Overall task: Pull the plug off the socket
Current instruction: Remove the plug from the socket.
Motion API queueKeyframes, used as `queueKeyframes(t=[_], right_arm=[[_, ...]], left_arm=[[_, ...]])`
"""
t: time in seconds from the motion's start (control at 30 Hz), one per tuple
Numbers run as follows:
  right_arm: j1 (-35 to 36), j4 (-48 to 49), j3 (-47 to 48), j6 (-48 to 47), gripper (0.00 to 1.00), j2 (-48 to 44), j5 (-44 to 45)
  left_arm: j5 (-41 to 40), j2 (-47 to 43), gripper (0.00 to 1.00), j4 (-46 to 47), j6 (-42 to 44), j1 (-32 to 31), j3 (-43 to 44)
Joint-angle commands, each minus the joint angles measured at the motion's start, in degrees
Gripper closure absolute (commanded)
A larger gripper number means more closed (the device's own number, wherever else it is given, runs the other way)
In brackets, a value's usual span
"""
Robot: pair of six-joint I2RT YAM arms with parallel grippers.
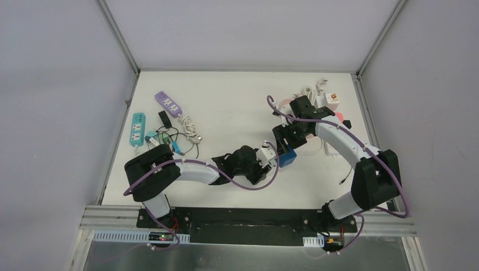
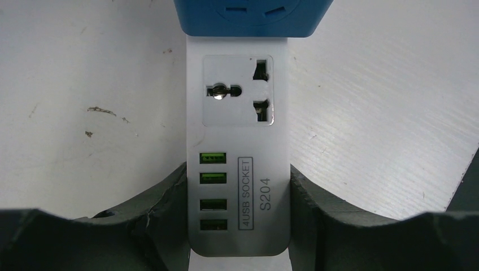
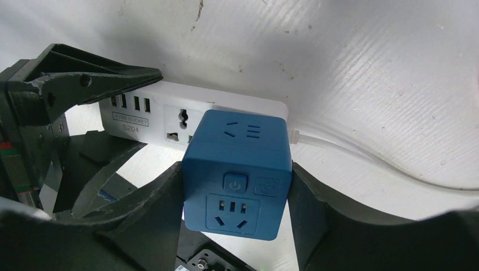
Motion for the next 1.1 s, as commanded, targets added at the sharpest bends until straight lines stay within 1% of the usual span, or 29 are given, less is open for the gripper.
queueKeyframes(t=[0.0,0.13,0.27,0.4,0.57,0.63,0.73,0.8,0.97,1.07], right_arm=[[-2.71,-1.19,-0.28,-2.13,1.0,-4.43,-5.31],[-1.82,-1.93,1.07,-1.75,1.0,-3.66,-8.24],[3.52,-2.92,3.54,-1.66,1.0,-1.7,-9.04],[7.3,-4.23,7.17,-1.82,1.0,0.92,-8.86],[8.14,-4.97,8.49,-2.52,1.0,2.07,-6.64],[7.36,-5.09,7.93,-3.11,1.0,1.61,-5.27],[3.87,-4.84,6.59,-3.4,1.0,1.0,-6.05],[0.78,-4.84,5.71,-3.32,1.0,0.32,-6.87],[-4.13,-4.46,3.62,-3.41,1.0,-1.48,-8.87],[-5.41,-4.71,3.67,-3.56,1.0,-1.9,-10.75]], left_arm=[[2.15,0.97,1.0,0.74,0.77,1.45,1.27],[2.93,1.57,1.0,0.83,0.75,1.7,1.7],[3.2,2.12,1.0,0.85,0.71,1.8,2.04],[3.4,2.58,1.0,0.57,0.72,2.03,2.34],[2.68,1.97,1.0,0.39,0.74,2.05,1.5],[2.59,1.88,1.0,0.5,0.76,2.15,1.38],[2.97,2.17,1.0,0.49,0.73,2.35,1.43],[3.32,2.35,1.0,0.41,0.77,2.54,1.61],[4.3,2.96,1.0,0.23,0.73,2.93,2.04],[4.84,3.26,1.0,0.21,0.75,3.02,2.33]])
